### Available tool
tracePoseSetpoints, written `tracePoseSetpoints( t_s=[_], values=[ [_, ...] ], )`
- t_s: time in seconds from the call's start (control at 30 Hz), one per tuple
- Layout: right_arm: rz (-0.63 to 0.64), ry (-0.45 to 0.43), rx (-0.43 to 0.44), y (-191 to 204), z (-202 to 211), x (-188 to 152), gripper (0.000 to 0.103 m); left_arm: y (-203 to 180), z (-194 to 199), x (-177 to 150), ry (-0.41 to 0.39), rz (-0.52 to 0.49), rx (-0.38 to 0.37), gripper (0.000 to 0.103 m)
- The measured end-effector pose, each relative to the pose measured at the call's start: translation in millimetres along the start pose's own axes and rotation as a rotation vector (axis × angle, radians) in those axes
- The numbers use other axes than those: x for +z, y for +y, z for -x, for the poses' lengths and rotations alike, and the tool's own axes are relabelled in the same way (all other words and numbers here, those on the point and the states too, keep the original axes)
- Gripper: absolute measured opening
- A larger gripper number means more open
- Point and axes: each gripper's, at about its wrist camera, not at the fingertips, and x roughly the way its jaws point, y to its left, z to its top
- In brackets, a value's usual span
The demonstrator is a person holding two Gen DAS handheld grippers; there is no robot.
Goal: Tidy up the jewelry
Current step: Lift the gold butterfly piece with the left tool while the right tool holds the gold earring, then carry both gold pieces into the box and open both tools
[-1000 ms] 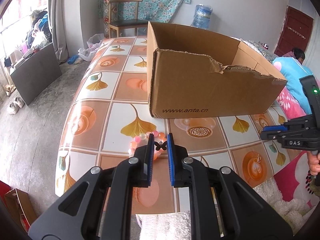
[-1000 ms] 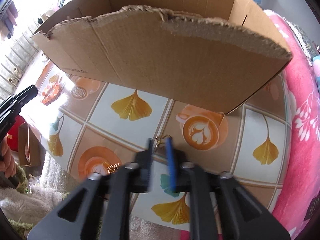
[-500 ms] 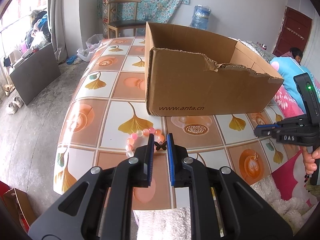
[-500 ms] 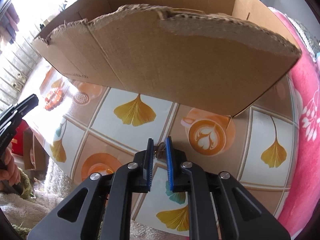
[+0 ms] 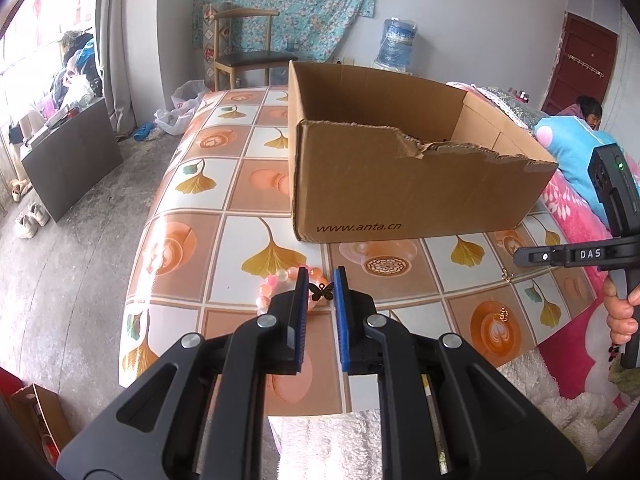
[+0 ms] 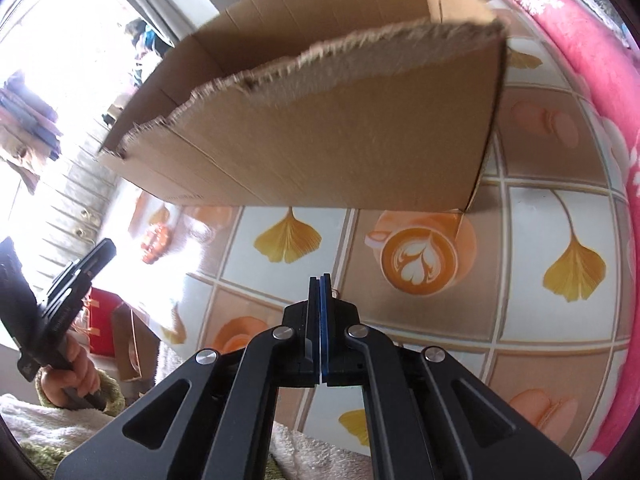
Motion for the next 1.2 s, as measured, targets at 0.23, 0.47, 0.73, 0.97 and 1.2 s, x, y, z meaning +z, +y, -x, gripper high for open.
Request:
tracePoseSetpoints(
  t_s=[0.23,0.47,0.73,0.97,1.2],
  values=[
    [0.158,-0.011,-0.087,24,12,-25,0.028,-18,-7,-9,0.036,-0.035,-0.044,0.012],
    [0.316,0.011,-0.124,62,-14,-49,0.03,-40,-19,-17,0.087,-0.074,-0.09,0.012],
    [0.352,-0.006,-0.128,71,-21,-49,0.003,-44,-18,-15,0.082,-0.086,-0.071,0.012],
    [0.223,-0.065,0.014,52,15,-38,0.002,-38,-9,-8,0.064,-0.085,-0.05,0.012],
    [0.25,-0.24,0.074,67,81,-9,0.002,-34,28,21,-0.055,-0.106,-0.035,0.012]
  ],
)
